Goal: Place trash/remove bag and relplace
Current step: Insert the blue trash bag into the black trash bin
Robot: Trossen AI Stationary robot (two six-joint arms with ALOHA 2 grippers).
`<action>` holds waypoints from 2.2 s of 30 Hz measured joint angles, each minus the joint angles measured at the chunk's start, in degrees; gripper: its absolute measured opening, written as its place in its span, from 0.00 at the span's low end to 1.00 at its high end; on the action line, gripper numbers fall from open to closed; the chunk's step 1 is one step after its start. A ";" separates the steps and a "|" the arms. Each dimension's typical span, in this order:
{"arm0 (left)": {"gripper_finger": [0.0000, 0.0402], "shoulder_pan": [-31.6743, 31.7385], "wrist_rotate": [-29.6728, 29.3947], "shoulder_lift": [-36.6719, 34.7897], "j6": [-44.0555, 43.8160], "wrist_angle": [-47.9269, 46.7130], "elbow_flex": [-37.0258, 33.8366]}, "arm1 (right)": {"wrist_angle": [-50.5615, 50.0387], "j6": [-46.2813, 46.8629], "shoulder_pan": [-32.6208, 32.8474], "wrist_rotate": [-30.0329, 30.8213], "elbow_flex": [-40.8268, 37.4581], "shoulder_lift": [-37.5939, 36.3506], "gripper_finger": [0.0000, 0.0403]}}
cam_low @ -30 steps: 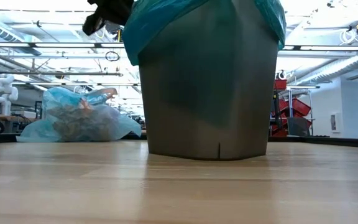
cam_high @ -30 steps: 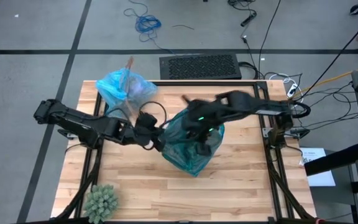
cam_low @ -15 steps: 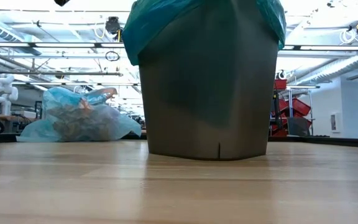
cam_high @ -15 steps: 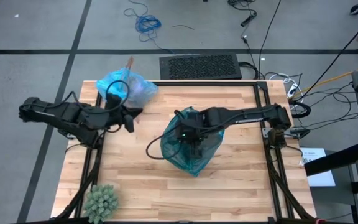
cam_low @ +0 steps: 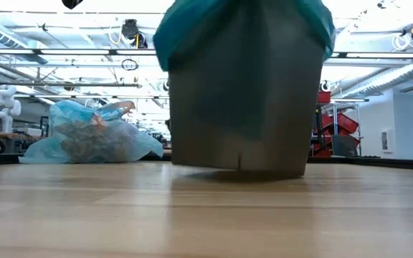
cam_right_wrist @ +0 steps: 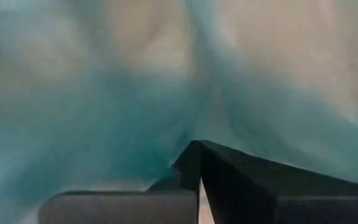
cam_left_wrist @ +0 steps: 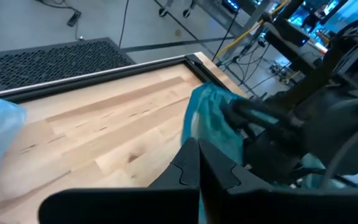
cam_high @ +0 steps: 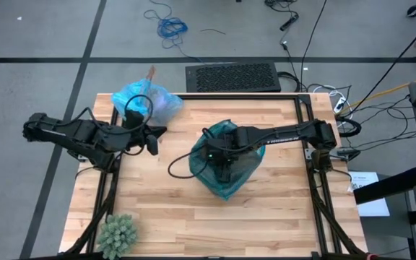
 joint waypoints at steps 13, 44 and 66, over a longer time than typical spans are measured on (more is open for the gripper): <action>0.00 0.00 0.00 0.03 0.00 0.07 0.00 | 0.18 1.73 -0.20 -1.32 0.52 -0.37 0.00; 0.00 0.00 1.75 0.58 -0.02 0.07 -0.07 | 6.46 1.66 -4.37 -3.89 -9.22 -0.41 0.00; 0.00 0.00 1.73 0.58 1.63 -0.30 -0.09 | -0.83 0.21 -4.36 -3.91 7.82 -0.43 0.01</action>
